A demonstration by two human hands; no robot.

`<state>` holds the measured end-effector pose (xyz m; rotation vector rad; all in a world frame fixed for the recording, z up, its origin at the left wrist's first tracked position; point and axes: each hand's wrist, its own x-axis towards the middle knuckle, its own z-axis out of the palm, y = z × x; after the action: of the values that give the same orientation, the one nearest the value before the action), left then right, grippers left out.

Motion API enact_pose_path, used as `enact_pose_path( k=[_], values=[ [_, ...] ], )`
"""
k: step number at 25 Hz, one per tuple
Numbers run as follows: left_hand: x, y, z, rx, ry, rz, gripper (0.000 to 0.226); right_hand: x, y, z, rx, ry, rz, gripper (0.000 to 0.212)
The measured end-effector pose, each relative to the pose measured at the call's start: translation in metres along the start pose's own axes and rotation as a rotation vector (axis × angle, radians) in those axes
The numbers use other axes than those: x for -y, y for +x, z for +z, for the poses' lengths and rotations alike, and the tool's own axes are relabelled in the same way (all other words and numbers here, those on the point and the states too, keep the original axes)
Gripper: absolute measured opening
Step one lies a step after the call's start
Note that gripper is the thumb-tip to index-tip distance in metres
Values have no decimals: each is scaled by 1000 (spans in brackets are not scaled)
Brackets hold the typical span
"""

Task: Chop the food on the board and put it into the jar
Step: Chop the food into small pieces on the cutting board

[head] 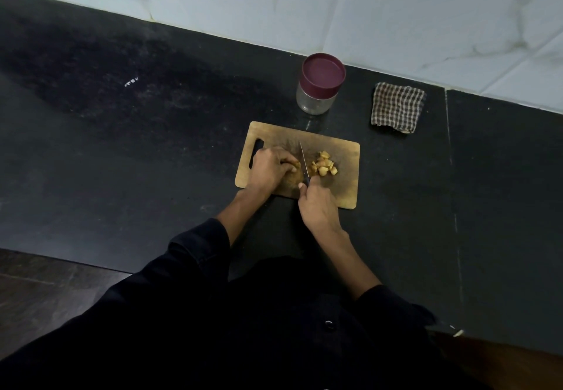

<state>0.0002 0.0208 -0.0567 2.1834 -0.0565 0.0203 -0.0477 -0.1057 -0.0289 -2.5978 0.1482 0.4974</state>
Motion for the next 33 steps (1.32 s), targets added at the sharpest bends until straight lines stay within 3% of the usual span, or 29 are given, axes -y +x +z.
enact_pose_path(
  k=[13,21,26,33],
  values=[
    [2,0,0,-7,-3,1,15,10,15,-1,122,-56,90,26],
    [2,0,0,-10,-4,-5,12,-6,9,-12,74,58,146,26],
    [2,-1,1,-8,-11,14,12,-11,2,-19,51,145,79,26],
    [1,-2,0,-25,37,18,13,1,-2,-6,55,43,10,23]
  ],
)
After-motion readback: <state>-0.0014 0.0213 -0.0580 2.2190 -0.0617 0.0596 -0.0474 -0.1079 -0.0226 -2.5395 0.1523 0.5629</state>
